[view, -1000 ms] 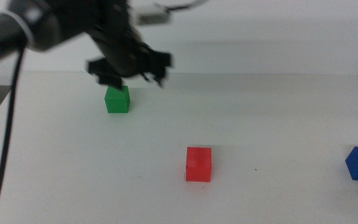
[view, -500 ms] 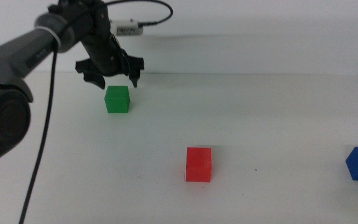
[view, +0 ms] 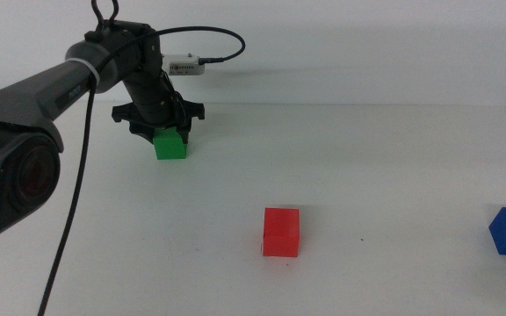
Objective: Stack red cubes first, then green, then blue cubes in a specific spot.
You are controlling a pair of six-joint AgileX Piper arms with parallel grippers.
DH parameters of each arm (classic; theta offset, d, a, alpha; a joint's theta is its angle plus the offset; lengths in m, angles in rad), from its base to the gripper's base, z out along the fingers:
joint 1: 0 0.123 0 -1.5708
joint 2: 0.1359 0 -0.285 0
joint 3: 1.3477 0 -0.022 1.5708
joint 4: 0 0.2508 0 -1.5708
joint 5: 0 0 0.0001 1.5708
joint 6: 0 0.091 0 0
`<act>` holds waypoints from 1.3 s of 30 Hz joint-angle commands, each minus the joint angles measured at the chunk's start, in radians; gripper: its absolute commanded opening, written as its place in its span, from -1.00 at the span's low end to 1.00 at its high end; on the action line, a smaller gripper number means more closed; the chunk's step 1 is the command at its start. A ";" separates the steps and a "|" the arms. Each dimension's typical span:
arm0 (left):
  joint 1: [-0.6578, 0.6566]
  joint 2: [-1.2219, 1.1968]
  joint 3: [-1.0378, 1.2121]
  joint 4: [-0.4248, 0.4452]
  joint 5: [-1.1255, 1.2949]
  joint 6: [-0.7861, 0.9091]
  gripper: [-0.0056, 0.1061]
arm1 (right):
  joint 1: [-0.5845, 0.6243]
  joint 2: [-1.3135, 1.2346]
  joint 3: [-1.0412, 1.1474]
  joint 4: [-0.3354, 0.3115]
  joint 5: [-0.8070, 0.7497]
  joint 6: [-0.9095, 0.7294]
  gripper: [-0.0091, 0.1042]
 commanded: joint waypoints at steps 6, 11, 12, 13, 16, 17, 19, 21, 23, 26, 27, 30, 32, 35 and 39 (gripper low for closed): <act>-0.038 -0.127 0.012 0.015 0.094 -0.022 -0.87 | -0.004 -0.005 0.004 -0.002 -0.009 0.000 0.80; -0.256 -0.348 0.185 0.162 0.120 -0.285 -0.93 | -0.004 -0.005 0.004 -0.002 -0.009 0.000 0.80; -0.318 -0.382 0.218 0.194 0.126 -0.352 -0.93 | -0.004 -0.005 0.004 -0.002 -0.009 0.000 0.80; -0.364 -0.400 0.240 0.216 0.127 -0.401 -0.93 | -0.004 -0.005 0.004 -0.002 -0.009 0.000 0.80; -0.492 -0.418 0.257 0.241 0.134 -0.518 -0.93 | -0.004 -0.005 0.004 -0.002 -0.009 0.000 0.80; -0.518 -0.418 0.257 0.241 0.146 -0.546 -0.93 | -0.004 -0.005 0.004 -0.002 -0.009 0.000 0.80; -0.553 -0.421 0.279 0.241 0.141 -0.552 -0.93 | -0.004 -0.005 0.004 -0.002 -0.009 0.000 0.80; -0.572 -0.439 0.335 0.241 0.096 -0.568 -0.93 | -0.004 -0.005 0.004 -0.002 -0.009 0.000 0.80; -0.579 -0.466 0.414 0.225 0.031 -0.579 -0.93 | -0.004 -0.005 0.004 -0.002 -0.009 0.000 0.80; -0.579 -0.501 0.540 0.200 -0.125 -0.578 -0.93 | -0.004 -0.005 0.004 -0.002 -0.009 0.000 0.80; -0.579 -0.500 0.556 0.200 -0.163 -0.578 -0.93 | -0.004 -0.005 0.004 -0.002 -0.009 0.000 0.80; -0.579 -0.484 0.554 0.195 -0.170 -0.578 -0.93 | -0.004 -0.005 0.004 -0.002 -0.009 0.000 0.80; -0.579 -0.469 0.554 0.186 -0.182 -0.578 -0.93 | -0.004 -0.005 0.004 -0.002 -0.009 0.000 0.80; -0.579 -0.451 0.554 0.165 -0.187 -0.578 -0.93 | -0.004 -0.005 0.004 -0.002 -0.009 0.000 0.80; -0.579 -0.435 0.554 0.150 -0.179 -0.578 -0.93 | -0.004 -0.005 0.004 -0.002 -0.009 0.000 0.80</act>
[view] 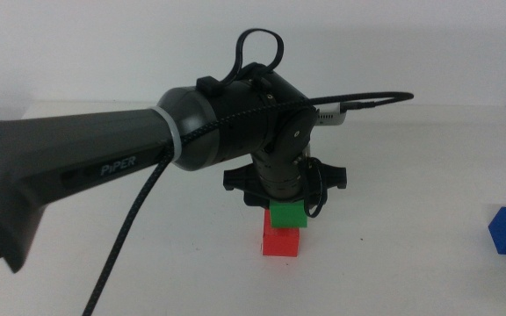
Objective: Stack red cubes first, then green, then blue cubes in a specific spot.
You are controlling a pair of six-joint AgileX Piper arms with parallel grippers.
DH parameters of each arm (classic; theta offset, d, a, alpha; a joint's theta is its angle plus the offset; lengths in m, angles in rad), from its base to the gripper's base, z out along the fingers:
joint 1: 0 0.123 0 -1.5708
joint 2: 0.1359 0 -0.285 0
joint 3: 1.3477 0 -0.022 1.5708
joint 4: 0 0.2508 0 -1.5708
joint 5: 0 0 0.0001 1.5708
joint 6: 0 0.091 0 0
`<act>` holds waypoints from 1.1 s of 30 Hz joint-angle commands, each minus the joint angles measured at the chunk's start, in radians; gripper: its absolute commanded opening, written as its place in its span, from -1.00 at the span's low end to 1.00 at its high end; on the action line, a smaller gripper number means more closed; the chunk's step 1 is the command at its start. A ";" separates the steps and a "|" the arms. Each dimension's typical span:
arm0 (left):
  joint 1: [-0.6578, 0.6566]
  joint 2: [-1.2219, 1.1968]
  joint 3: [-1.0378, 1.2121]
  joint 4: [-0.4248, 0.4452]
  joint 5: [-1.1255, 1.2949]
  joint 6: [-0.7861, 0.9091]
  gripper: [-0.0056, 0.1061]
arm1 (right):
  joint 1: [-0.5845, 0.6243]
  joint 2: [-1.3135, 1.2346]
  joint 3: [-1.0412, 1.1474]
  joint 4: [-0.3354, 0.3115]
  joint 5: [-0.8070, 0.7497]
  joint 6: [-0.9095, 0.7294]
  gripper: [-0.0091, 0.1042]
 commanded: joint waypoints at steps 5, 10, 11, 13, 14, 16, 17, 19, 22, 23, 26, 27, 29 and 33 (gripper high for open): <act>-0.003 0.006 -0.001 0.011 0.012 -0.006 -0.93 | -0.004 -0.005 0.004 -0.002 -0.009 -0.001 0.80; -0.003 0.025 -0.001 0.009 0.012 -0.006 -0.93 | -0.004 -0.005 0.004 -0.002 -0.009 -0.001 0.80; -0.003 0.026 -0.001 0.007 0.012 -0.006 -0.93 | -0.004 -0.005 0.004 -0.002 -0.009 -0.001 0.80; -0.003 0.031 -0.001 0.002 0.016 -0.001 -0.93 | -0.004 -0.005 0.004 -0.002 -0.009 -0.001 0.80; -0.003 0.031 -0.001 0.002 0.018 -0.001 -0.93 | -0.004 -0.005 0.004 -0.002 -0.009 -0.001 0.80; -0.003 0.031 -0.001 0.002 0.037 0.001 -0.93 | -0.004 -0.005 0.004 -0.002 -0.009 -0.001 0.80; -0.003 0.031 -0.001 0.002 0.042 0.001 -0.93 | -0.004 -0.005 0.004 -0.002 -0.009 -0.001 0.80; -0.003 0.025 -0.001 0.002 0.058 0.001 -0.93 | -0.004 -0.005 0.004 -0.002 -0.009 -0.001 0.80; -0.003 0.016 -0.001 0.002 0.065 0.001 -0.93 | -0.004 -0.005 0.004 -0.002 -0.009 -0.001 0.80; -0.003 0.016 -0.001 0.002 0.068 0.001 -0.93 | -0.004 -0.005 0.004 -0.002 -0.009 -0.001 0.80; -0.003 0.016 -0.001 -0.004 0.076 0.003 -0.93 | -0.004 -0.005 0.004 -0.002 -0.009 -0.001 0.80; -0.003 0.016 -0.001 -0.009 0.078 0.009 -0.93 | -0.004 -0.005 0.004 -0.002 -0.009 -0.001 0.80; -0.003 0.013 -0.001 -0.013 0.079 0.009 -0.93 | -0.004 -0.005 0.004 -0.002 -0.009 -0.001 0.80; -0.003 0.012 -0.001 -0.020 0.088 0.011 -0.93 | -0.004 -0.005 0.004 -0.002 -0.009 -0.001 0.80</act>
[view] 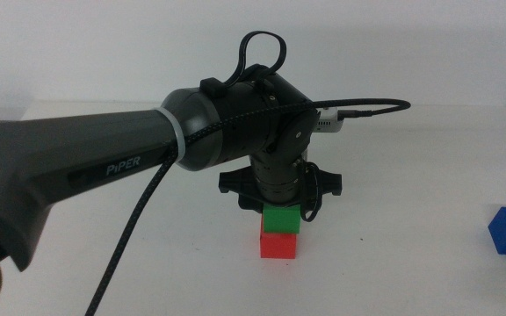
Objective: Stack red cubes first, then green, then blue cubes in a specific spot.
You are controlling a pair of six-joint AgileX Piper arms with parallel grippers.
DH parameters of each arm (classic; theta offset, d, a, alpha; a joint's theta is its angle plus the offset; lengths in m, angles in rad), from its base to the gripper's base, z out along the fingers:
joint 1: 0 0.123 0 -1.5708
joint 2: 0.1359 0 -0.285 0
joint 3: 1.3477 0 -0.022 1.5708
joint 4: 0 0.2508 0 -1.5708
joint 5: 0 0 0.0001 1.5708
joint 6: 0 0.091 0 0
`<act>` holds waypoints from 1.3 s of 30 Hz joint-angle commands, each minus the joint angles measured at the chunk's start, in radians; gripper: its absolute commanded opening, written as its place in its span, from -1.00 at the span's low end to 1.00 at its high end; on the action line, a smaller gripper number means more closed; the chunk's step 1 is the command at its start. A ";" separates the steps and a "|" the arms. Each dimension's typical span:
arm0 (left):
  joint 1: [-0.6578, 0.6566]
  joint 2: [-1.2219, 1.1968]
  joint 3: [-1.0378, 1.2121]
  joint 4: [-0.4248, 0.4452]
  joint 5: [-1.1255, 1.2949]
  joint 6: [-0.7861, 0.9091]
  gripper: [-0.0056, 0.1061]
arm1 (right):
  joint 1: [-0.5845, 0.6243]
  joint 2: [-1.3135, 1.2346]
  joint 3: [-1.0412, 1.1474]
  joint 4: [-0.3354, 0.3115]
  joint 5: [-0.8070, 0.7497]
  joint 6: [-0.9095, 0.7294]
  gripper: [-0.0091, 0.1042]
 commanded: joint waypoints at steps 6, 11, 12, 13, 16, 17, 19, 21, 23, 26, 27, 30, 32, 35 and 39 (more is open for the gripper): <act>-0.003 -0.028 0.002 -0.008 0.033 0.008 -0.93 | -0.004 -0.005 0.004 -0.002 -0.009 -0.001 0.80; -0.003 -0.030 0.002 -0.002 0.025 0.004 -0.93 | -0.004 -0.005 0.004 -0.002 -0.009 -0.001 0.80; -0.003 -0.030 0.002 -0.004 0.021 0.004 -0.93 | -0.004 -0.005 0.004 -0.002 -0.009 -0.001 0.80; -0.003 -0.030 0.002 -0.020 0.021 0.006 -0.93 | -0.004 -0.005 0.004 -0.002 -0.009 -0.001 0.80; -0.003 -0.028 0.002 -0.028 0.021 0.010 -0.93 | -0.004 -0.005 0.004 -0.002 -0.009 -0.001 0.80; -0.003 -0.028 0.002 -0.028 0.021 0.013 -0.93 | -0.004 -0.005 0.004 -0.002 -0.009 -0.001 0.80; -0.003 -0.028 0.002 -0.028 0.024 0.013 -0.93 | -0.004 -0.005 0.004 -0.002 -0.009 -0.001 0.80; -0.003 -0.028 0.002 -0.028 0.029 0.013 -0.93 | -0.004 -0.005 0.004 -0.002 -0.009 -0.001 0.80; -0.003 -0.027 0.002 -0.028 0.036 0.009 -0.80 | -0.004 -0.005 0.004 -0.002 -0.009 -0.001 0.80; -0.003 -0.014 0.002 -0.028 0.054 0.015 0.10 | -0.004 -0.005 0.004 -0.002 -0.009 -0.001 0.80; -0.003 -0.014 0.002 -0.028 0.058 0.015 0.26 | -0.004 -0.005 0.004 -0.002 -0.009 -0.001 0.80; -0.003 -0.021 0.002 -0.018 0.054 0.035 0.69 | -0.004 -0.005 0.004 -0.002 -0.009 -0.001 0.80; 0.001 -0.046 0.002 -0.013 0.032 0.086 0.78 | -0.004 -0.005 0.004 -0.002 -0.009 -0.001 0.80; 0.017 -0.146 -0.008 -0.025 -0.034 0.325 0.78 | -0.004 -0.005 0.004 -0.002 -0.009 -0.001 0.80; 0.069 -0.341 -0.048 -0.118 0.019 0.567 0.78 | -0.004 -0.005 0.004 -0.002 -0.009 -0.001 0.80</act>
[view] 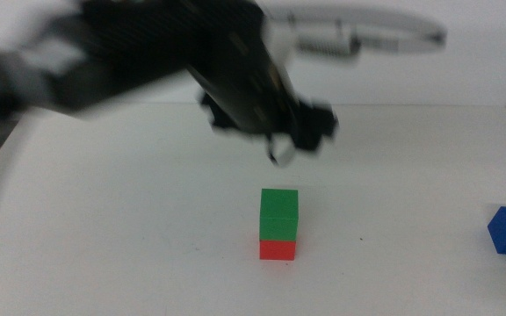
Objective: Stack red cubes first, then green, then blue cubes in a specific spot.
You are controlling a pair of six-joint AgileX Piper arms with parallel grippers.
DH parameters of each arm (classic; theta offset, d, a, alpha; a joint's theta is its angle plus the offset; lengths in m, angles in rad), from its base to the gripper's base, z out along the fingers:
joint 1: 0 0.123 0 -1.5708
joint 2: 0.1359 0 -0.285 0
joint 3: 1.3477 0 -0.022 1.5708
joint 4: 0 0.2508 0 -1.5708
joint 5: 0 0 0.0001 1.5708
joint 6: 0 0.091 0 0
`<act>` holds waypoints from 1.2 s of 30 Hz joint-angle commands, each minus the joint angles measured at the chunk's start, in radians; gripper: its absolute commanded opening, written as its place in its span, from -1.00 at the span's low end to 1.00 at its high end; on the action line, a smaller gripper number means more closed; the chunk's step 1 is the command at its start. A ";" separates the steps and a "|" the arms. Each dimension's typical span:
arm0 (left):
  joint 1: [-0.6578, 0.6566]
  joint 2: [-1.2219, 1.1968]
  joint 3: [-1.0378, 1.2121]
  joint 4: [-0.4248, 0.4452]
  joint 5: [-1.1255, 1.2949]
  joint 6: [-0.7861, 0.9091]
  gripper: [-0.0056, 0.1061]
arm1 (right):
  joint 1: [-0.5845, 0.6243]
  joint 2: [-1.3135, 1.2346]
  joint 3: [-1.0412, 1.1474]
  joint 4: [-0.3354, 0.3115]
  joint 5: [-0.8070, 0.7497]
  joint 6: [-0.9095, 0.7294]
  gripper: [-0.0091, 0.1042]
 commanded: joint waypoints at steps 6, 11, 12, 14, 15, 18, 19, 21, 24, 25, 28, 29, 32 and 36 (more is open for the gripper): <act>0.128 -0.499 0.175 -0.109 0.046 0.394 0.78 | -0.004 -0.005 0.004 -0.002 -0.009 -0.003 0.80; 0.215 -0.876 0.490 -0.259 -0.022 0.478 0.78 | -0.004 -0.005 0.004 -0.002 -0.009 -0.003 0.80; 0.221 -0.931 0.527 -0.275 -0.012 0.478 0.78 | -0.004 -0.005 0.004 -0.002 -0.009 -0.003 0.80; 0.221 -1.005 0.571 -0.277 0.009 0.469 0.78 | -0.004 -0.005 0.004 -0.002 -0.009 -0.003 0.80; 0.221 -1.040 0.586 -0.279 0.018 0.469 0.78 | -0.004 -0.005 0.004 -0.002 -0.009 -0.003 0.80; 0.221 -1.084 0.594 -0.306 0.051 0.468 0.78 | -0.004 -0.005 0.004 -0.002 -0.009 -0.003 0.80; 0.221 -1.089 0.594 -0.317 0.053 0.468 0.78 | -0.004 -0.005 0.004 -0.002 -0.009 -0.003 0.80; 0.221 -1.091 0.594 -0.342 0.053 0.465 0.78 | -0.004 -0.005 0.004 -0.002 -0.009 -0.003 0.80; 0.221 -1.091 0.594 -0.348 0.053 0.463 0.78 | -0.004 -0.005 0.004 -0.002 -0.009 -0.003 0.80; 0.221 -1.091 0.594 -0.346 0.053 0.463 0.78 | -0.004 -0.005 0.004 -0.002 -0.009 -0.003 0.80; 0.221 -1.091 0.594 -0.337 0.033 0.463 0.78 | -0.004 -0.005 0.004 -0.002 -0.009 -0.003 0.80; 0.221 -1.091 0.594 -0.337 0.033 0.463 0.78 | -0.004 -0.005 0.004 -0.002 -0.009 -0.003 0.80; 0.221 -1.091 0.594 -0.337 0.029 0.463 0.78 | -0.003 -0.005 0.004 -0.002 -0.074 0.010 0.80; 0.221 -1.091 0.594 -0.337 0.029 0.463 0.78 | -0.002 0.035 -0.072 -0.002 -0.027 0.038 0.80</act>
